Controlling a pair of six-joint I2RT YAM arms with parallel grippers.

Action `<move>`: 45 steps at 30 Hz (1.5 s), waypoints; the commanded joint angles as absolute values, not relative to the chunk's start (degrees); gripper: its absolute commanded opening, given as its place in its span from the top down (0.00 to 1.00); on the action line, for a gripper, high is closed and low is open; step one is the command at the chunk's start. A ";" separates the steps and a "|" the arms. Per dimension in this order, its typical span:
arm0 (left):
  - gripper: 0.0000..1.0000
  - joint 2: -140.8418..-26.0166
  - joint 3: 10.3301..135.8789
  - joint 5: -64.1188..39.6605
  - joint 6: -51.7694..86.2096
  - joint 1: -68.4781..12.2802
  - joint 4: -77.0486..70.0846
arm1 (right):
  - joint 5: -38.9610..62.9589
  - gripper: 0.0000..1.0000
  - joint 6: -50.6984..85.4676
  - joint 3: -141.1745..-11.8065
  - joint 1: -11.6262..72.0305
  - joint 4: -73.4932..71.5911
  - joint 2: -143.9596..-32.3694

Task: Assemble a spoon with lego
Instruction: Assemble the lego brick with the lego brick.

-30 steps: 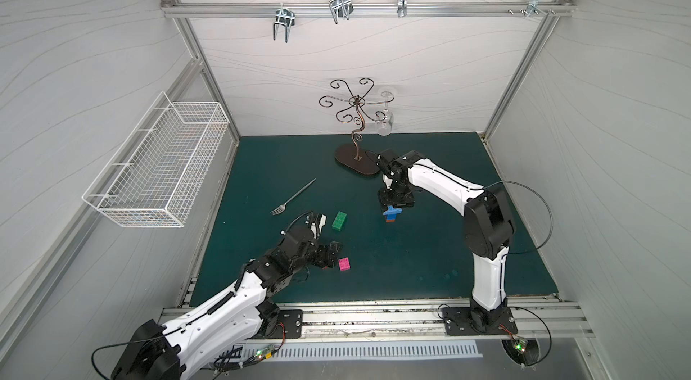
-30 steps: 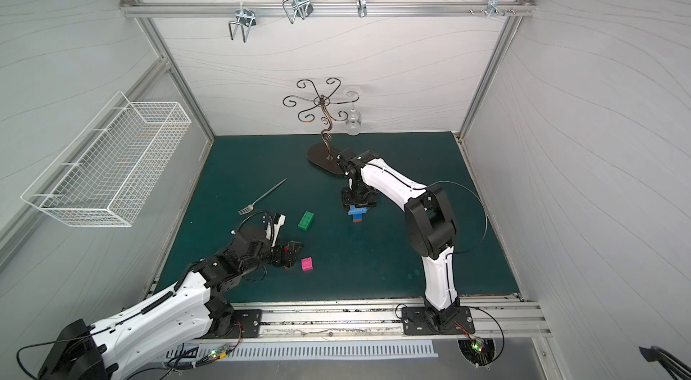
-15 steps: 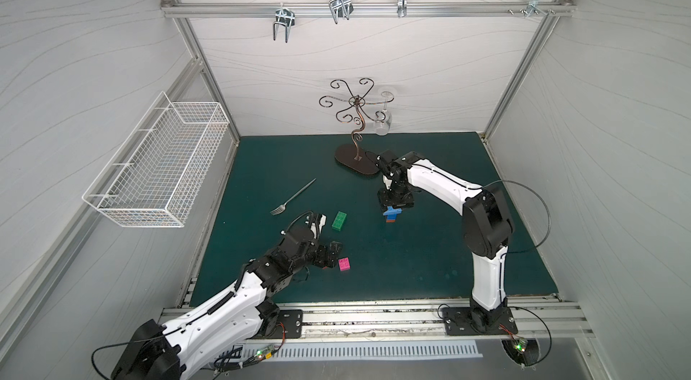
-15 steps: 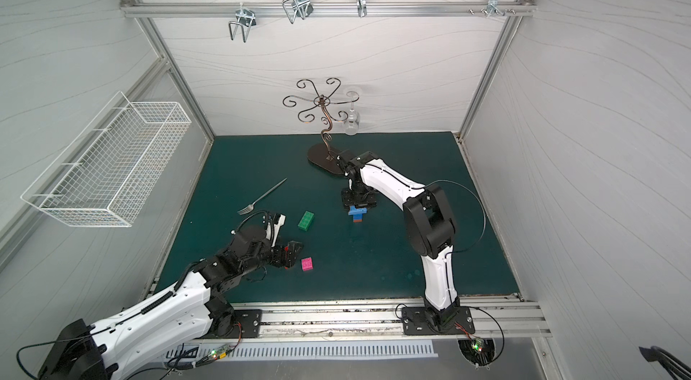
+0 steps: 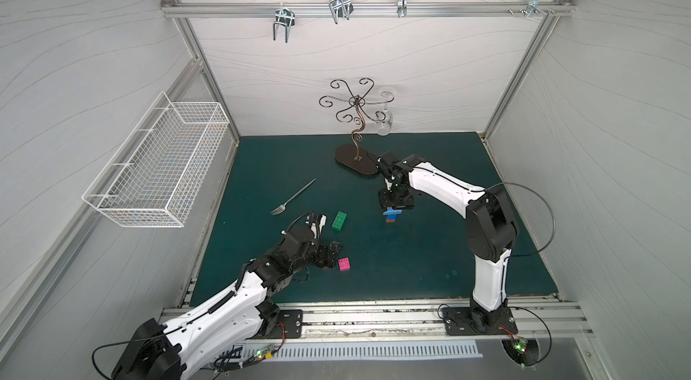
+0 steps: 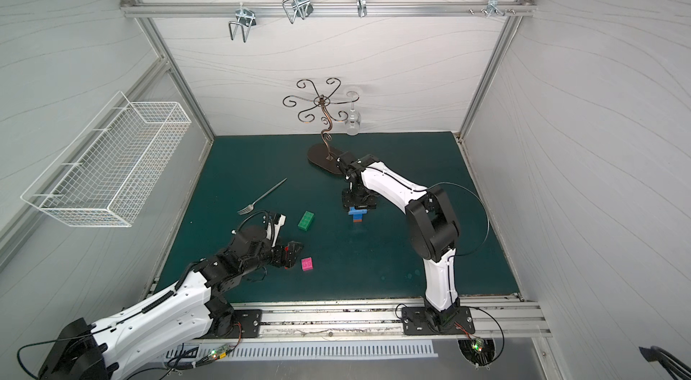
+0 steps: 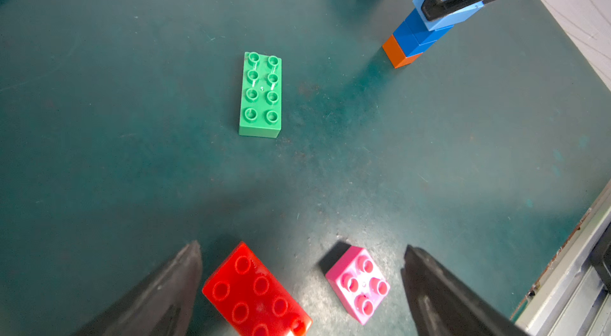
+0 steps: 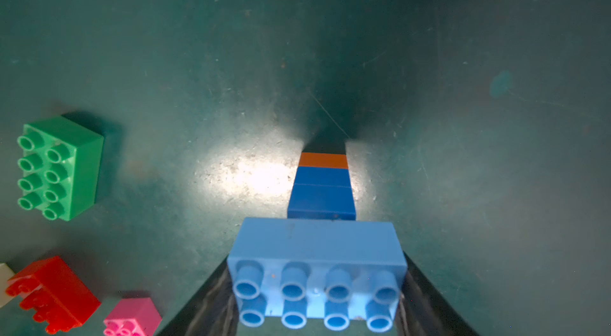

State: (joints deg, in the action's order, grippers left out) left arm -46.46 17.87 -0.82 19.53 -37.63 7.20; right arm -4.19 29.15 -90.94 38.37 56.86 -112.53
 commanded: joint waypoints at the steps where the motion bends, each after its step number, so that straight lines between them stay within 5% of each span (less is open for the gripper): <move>1: 0.00 -46.65 18.91 0.17 18.72 -37.91 6.38 | -5.86 0.40 32.54 -87.21 38.58 58.12 -116.89; 10: 0.00 -46.11 18.81 0.53 18.95 -37.93 6.70 | -3.03 0.39 31.20 -87.48 38.27 59.11 -120.13; 30: 0.01 -48.03 21.02 1.48 19.82 -38.99 10.00 | -0.54 0.14 29.37 -88.36 37.44 57.77 -111.97; 45: 0.04 -67.93 42.13 9.02 24.61 -49.82 29.04 | 2.77 0.11 26.90 -83.92 37.44 55.21 -100.52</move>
